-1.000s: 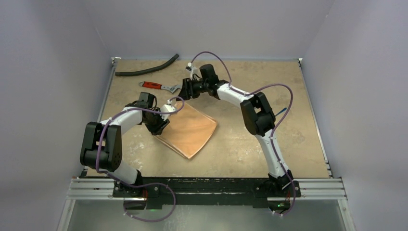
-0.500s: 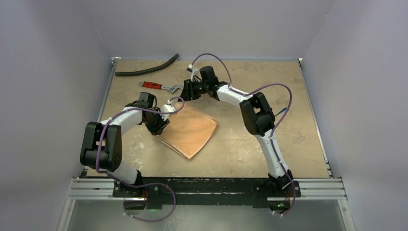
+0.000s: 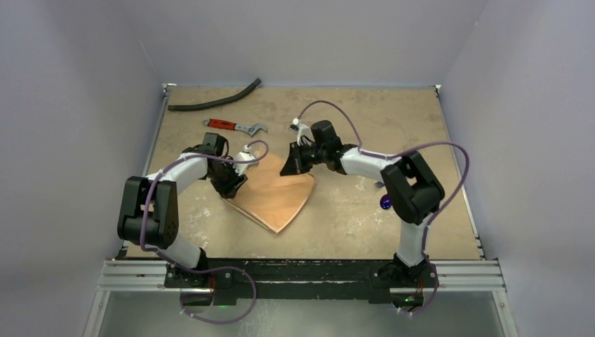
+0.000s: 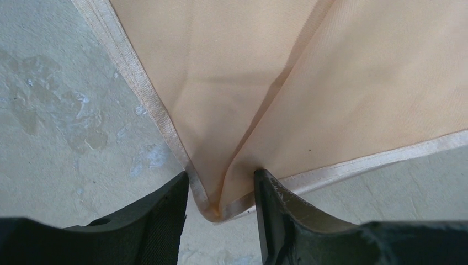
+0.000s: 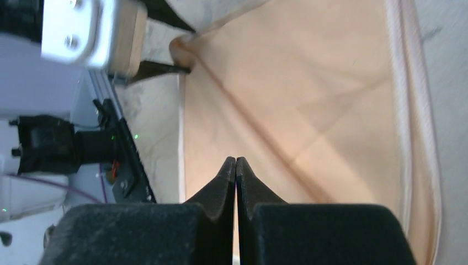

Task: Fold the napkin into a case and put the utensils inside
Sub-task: Smooth out the upper triangle-folded napkin at the center of the board.

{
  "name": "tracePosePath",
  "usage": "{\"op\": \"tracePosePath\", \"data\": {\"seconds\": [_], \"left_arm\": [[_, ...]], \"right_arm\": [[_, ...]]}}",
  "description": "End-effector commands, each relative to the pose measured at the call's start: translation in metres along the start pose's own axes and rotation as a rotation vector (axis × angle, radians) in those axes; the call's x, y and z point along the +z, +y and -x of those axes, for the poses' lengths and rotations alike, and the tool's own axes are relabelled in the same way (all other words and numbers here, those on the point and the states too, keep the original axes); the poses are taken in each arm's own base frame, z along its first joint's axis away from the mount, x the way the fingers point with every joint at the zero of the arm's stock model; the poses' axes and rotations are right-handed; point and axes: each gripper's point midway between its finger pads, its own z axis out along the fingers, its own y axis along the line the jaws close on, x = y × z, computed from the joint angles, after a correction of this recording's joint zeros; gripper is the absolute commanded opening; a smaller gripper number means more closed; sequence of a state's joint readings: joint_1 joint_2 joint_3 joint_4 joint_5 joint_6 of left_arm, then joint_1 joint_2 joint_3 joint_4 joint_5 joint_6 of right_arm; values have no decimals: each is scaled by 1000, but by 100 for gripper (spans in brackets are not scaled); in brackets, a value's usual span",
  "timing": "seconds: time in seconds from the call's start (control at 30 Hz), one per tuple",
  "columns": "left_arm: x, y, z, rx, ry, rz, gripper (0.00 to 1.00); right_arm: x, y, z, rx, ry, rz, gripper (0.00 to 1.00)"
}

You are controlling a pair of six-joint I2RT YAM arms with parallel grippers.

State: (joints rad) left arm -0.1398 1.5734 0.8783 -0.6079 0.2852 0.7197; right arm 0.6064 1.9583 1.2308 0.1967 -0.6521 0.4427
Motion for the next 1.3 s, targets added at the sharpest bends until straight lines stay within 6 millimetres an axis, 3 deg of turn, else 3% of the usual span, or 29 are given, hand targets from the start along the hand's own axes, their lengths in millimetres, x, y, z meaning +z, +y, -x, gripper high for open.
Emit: {"op": "tracePosePath", "data": {"seconds": [0.0, 0.1, 0.27, 0.4, 0.67, 1.07, 1.27], "left_arm": [[-20, -3, 21, 11, -34, -51, 48], [-34, -5, 31, 17, -55, -67, 50], [-48, -3, 40, 32, -61, -75, 51], [-46, -3, 29, 53, -31, -71, 51], [-24, 2, -9, 90, 71, -6, 48], [-19, 5, -13, 73, 67, -14, 43], [-16, 5, -21, 87, 80, -5, 40]], "right_arm": [[-26, 17, -17, -32, -33, 23, 0], [-38, 15, -45, 14, -12, 10, 0], [-47, 13, -59, 41, -5, 1, 0], [-52, 0, -58, 58, -8, -12, 0], [-57, -23, -46, 70, -19, -23, 0], [-55, -62, -47, 137, -34, -26, 0], [-55, -68, -43, 163, -54, 37, 0]]}}
